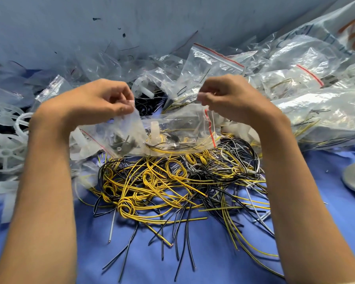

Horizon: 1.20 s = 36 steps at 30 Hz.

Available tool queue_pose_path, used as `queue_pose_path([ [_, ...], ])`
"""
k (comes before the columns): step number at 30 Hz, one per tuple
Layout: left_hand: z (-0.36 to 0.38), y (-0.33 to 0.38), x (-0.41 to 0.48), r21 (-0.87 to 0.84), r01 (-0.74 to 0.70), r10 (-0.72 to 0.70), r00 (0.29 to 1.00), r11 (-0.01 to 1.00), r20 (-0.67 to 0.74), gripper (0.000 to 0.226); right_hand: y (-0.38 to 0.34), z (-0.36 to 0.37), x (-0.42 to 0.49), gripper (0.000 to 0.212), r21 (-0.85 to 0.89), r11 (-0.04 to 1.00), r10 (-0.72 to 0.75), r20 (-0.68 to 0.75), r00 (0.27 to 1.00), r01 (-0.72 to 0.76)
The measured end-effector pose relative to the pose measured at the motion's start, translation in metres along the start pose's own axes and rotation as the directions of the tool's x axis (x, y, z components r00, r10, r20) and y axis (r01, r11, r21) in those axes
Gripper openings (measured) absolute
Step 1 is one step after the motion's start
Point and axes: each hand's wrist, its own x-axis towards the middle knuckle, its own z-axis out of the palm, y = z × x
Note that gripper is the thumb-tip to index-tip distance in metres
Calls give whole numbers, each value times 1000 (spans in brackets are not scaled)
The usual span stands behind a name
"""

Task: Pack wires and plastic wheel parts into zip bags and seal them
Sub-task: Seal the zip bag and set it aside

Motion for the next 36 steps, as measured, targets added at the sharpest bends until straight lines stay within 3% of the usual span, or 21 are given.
queue_pose_path([
  [5,15,34,1,-197,-226,215,974,954,-77,20,-20,5,-7,32,140,986,-121,209,970,92],
  [8,28,53,5,-317,-333,303,942,888,-141,24,-25,9,-8,38,179,976,-167,257,952,123],
  [12,41,63,10,-350,-425,372,904,835,-210,21,-23,8,-6,42,219,970,-167,291,942,105],
  [16,41,55,18,-386,-324,272,945,864,-183,13,-14,7,-3,31,220,972,-142,272,952,82],
  [19,45,46,21,-397,-156,146,988,904,-55,47,-12,9,-3,38,304,953,-87,232,969,13],
  [21,48,41,21,-396,-81,109,993,915,47,68,-12,9,-3,31,413,910,-65,186,980,-18],
  [24,48,37,19,-374,-51,100,989,926,113,80,-14,11,-2,31,462,886,-33,131,991,-32],
  [29,48,38,14,-281,-120,160,979,952,125,63,-14,14,-2,41,466,884,-36,147,988,-37],
  [34,49,36,16,-325,-141,199,968,935,153,58,-10,14,-2,21,499,866,-115,164,980,18],
  [36,49,35,17,-341,-144,207,966,929,157,58,-8,14,-1,26,504,864,-105,157,982,11],
])
